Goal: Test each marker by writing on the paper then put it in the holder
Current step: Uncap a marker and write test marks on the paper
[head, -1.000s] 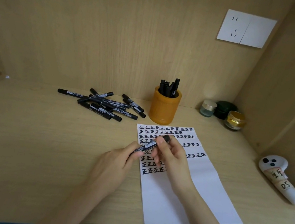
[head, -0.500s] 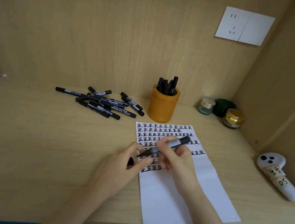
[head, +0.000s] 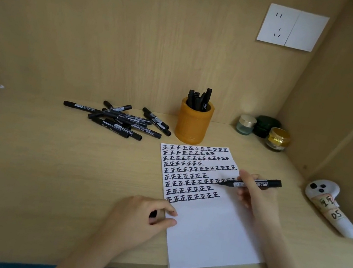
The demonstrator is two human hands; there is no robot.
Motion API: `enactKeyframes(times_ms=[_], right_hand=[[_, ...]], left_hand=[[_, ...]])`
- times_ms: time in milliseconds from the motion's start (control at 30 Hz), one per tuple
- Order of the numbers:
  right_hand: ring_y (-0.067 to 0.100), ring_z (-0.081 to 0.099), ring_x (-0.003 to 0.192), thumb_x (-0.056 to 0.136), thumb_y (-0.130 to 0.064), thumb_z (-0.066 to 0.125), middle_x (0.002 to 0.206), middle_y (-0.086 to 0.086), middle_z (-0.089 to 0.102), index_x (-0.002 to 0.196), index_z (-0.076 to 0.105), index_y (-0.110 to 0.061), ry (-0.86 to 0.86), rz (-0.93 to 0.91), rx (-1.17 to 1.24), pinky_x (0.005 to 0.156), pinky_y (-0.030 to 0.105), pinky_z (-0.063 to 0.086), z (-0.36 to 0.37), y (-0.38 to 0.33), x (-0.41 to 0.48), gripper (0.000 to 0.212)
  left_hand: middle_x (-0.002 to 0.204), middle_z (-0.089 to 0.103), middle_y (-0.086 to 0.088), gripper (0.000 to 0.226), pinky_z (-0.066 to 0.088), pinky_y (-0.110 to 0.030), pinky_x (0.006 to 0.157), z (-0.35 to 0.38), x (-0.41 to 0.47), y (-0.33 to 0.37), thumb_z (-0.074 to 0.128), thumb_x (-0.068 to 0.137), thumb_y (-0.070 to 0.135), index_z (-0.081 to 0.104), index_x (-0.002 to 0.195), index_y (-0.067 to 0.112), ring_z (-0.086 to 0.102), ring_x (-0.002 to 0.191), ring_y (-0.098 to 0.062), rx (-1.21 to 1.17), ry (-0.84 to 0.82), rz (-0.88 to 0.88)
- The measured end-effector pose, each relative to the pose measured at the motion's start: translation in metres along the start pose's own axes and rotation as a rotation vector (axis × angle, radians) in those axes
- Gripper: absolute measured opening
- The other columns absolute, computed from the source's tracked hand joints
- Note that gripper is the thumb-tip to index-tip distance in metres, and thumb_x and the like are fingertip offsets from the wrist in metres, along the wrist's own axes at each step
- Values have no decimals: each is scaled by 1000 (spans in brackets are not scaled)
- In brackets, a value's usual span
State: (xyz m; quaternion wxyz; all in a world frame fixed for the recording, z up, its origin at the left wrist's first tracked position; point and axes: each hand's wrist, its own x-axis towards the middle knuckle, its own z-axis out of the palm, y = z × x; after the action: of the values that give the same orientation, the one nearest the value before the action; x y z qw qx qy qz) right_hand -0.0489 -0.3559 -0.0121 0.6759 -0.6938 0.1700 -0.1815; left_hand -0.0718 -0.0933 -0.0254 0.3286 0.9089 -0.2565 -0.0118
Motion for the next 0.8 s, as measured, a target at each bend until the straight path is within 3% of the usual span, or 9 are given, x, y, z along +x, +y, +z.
enactKeyframes(times_ms=[100, 267, 467, 800], right_hand=[[14, 50, 41, 89, -24, 66, 52, 10, 60, 78, 65, -4, -44, -26, 11, 37, 19, 28, 1, 1, -1, 23], [10, 37, 43, 83, -28, 73, 51, 3, 45, 59, 51, -12, -11, -44, -158, 47, 19, 31, 5, 2, -1, 37], [13, 36, 51, 88, -17, 64, 56, 4, 41, 59, 49, -12, 29, -27, -188, 53, 27, 28, 5, 7, 0, 33], [14, 36, 52, 88, -22, 65, 57, 7, 43, 61, 51, -13, 5, -32, -221, 55, 31, 27, 5, 11, 0, 32]], left_hand=[[51, 48, 12, 20, 32, -10, 52, 1, 0, -1, 57, 83, 56, 64, 99, 45, 51, 57, 3, 21, 3, 1], [51, 49, 12, 22, 32, -10, 51, 3, 0, -3, 56, 84, 56, 64, 100, 44, 51, 56, 2, 39, 6, 14], [50, 49, 12, 22, 30, -10, 50, 4, 1, -4, 55, 83, 58, 63, 100, 46, 49, 51, -2, 44, 9, 16], [51, 49, 12, 22, 31, -10, 52, 6, 1, -7, 56, 82, 58, 62, 100, 46, 48, 50, -4, 33, 16, 21]])
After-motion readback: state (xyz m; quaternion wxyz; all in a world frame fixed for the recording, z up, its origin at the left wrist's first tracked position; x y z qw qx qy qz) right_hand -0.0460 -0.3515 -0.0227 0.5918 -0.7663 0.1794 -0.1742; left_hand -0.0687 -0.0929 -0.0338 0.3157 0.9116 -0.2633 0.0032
